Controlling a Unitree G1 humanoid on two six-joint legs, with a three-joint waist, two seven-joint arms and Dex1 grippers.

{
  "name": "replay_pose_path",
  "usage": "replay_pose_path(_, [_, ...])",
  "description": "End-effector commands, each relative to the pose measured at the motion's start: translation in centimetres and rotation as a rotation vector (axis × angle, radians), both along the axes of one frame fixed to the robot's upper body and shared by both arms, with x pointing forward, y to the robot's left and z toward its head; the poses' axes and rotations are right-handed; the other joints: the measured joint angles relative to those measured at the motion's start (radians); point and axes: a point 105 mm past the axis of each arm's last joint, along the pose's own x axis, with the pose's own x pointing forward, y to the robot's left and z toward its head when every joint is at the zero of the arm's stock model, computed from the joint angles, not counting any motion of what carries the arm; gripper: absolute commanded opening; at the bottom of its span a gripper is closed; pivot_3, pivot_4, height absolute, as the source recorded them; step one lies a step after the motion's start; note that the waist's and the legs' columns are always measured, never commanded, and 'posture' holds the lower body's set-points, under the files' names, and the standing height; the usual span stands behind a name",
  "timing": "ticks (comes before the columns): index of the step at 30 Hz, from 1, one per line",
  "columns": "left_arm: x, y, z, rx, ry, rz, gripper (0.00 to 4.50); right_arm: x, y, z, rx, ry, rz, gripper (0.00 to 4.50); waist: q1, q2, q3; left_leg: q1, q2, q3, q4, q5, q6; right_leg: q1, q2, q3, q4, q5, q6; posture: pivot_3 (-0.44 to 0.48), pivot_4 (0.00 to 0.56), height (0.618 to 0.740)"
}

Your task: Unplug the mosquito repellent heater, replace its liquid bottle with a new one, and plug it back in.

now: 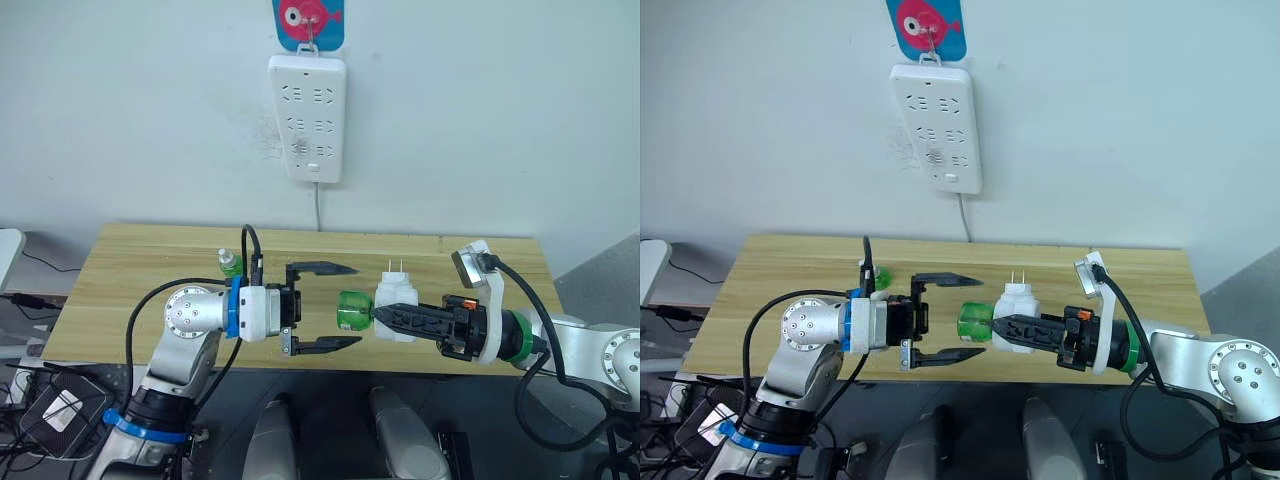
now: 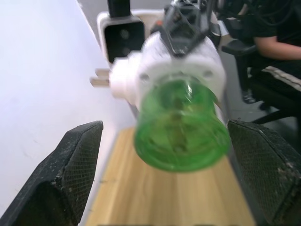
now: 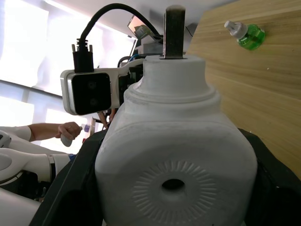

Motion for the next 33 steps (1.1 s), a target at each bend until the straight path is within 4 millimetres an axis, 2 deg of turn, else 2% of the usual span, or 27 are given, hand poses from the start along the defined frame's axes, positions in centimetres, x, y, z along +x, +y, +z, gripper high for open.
replay_pose_path(1, [-0.8, -0.6, 0.4, -0.003, -0.033, -0.048, 4.50, -0.7, 0.4, 1.0, 0.029, -0.032, 0.031, 3.05, 0.000, 0.000, 0.000, 0.000, 0.000, 0.000, 0.000, 0.000, 0.000, 0.000, 0.000, 0.000, 0.000, 0.000, 0.000, -0.276, 0.291, 0.740])
replay_pose_path(4, [-1.3, -0.5, 0.0, 0.023, 0.021, -0.075, 3.92, -0.6, 0.5, 1.0, 0.030, -0.032, 0.031, 3.05, -0.001, 0.000, 0.000, 0.000, 0.000, -0.001, 0.000, 0.000, 0.000, 0.000, 0.000, -0.001, 0.000, 0.000, 0.000, -0.276, 0.291, 0.740])
replay_pose_path(10, [-1.1, -0.3, 0.3, 0.047, 0.075, -0.073, 2.20, -0.6, 0.5, 1.1, 0.033, -0.033, 0.032, 3.05, -0.004, 0.000, 0.000, 0.000, 0.000, -0.001, 0.000, 0.000, 0.000, 0.000, 0.001, 0.000, 0.000, 0.000, 0.000, -0.270, 0.290, 0.740])
replay_pose_path(14, [-0.7, -0.6, 0.8, 0.171, 0.402, -0.100, 2.20, -0.7, 0.6, 0.9, 0.024, -0.035, 0.044, 3.05, -0.006, 0.000, 0.000, 0.000, 0.000, -0.002, 0.000, 0.000, 0.000, 0.000, 0.001, -0.001, 0.001, 0.000, 0.000, -0.262, 0.286, 0.740])
replay_pose_path(17, [-0.8, 0.6, 1.0, 0.220, 0.897, -0.127, 2.20, -0.8, 0.6, 0.9, 0.018, -0.040, 0.054, 3.05, -0.012, 0.000, 0.000, 0.000, 0.000, -0.002, 0.000, 0.000, 0.000, 0.000, 0.001, -0.001, 0.001, 0.000, 0.000, -0.264, 0.284, 0.740])
replay_pose_path(19, [-1.0, 1.1, 1.4, 0.238, 1.032, -0.146, 2.20, -0.8, 0.7, 0.9, 0.018, -0.041, 0.059, 3.05, -0.020, 0.000, 0.000, 0.000, 0.000, -0.003, -0.001, 0.000, 0.000, 0.000, 0.001, -0.002, 0.001, 0.000, 0.000, -0.263, 0.283, 0.740])
replay_pose_path(24, [0.3, 0.9, 2.4, 0.187, 1.038, -0.105, 2.20, -1.0, 0.8, 0.9, 0.023, -0.042, 0.070, 3.05, -0.020, 0.000, 0.000, 0.000, 0.001, -0.004, -0.002, 0.000, 0.001, 0.000, 0.002, -0.003, 0.001, 0.000, 0.000, -0.262, 0.281, 0.740])
replay_pose_path(27, [1.0, 0.9, 1.8, 0.154, 0.968, -0.055, 2.20, -1.0, 0.8, 0.9, 0.026, -0.042, 0.067, 3.05, -0.019, 0.000, 0.000, 0.000, 0.001, -0.004, -0.002, 0.000, 0.001, -0.001, 0.002, -0.003, 0.001, 0.000, 0.000, -0.260, 0.280, 0.740])
replay_pose_path(28, [1.4, 1.0, 0.9, 0.176, 0.903, -0.011, 2.20, -1.0, 0.8, 0.9, 0.027, -0.041, 0.066, 3.05, -0.019, 0.000, 0.000, 0.000, 0.001, -0.004, -0.001, 0.000, 0.001, 0.000, 0.002, -0.003, 0.001, 0.000, 0.000, -0.260, 0.280, 0.740])
replay_pose_path(30, [1.2, 1.3, -0.3, 0.201, 0.815, 0.004, 2.91, -0.9, 0.8, 0.9, 0.029, -0.039, 0.062, 3.05, -0.020, 0.000, 0.000, 0.000, 0.001, -0.003, -0.001, 0.000, 0.001, 0.000, 0.002, -0.002, 0.000, 0.000, 0.000, -0.260, 0.280, 0.740])
replay_pose_path(33, [0.9, 1.6, -1.7, 0.239, 0.587, 0.010, 3.81, -0.9, 0.8, 0.9, 0.029, -0.038, 0.058, 3.05, -0.019, 0.000, 0.000, 0.000, 0.001, -0.002, -0.002, 0.000, 0.001, -0.001, 0.002, -0.001, 0.001, 0.000, 0.000, -0.260, 0.280, 0.740])
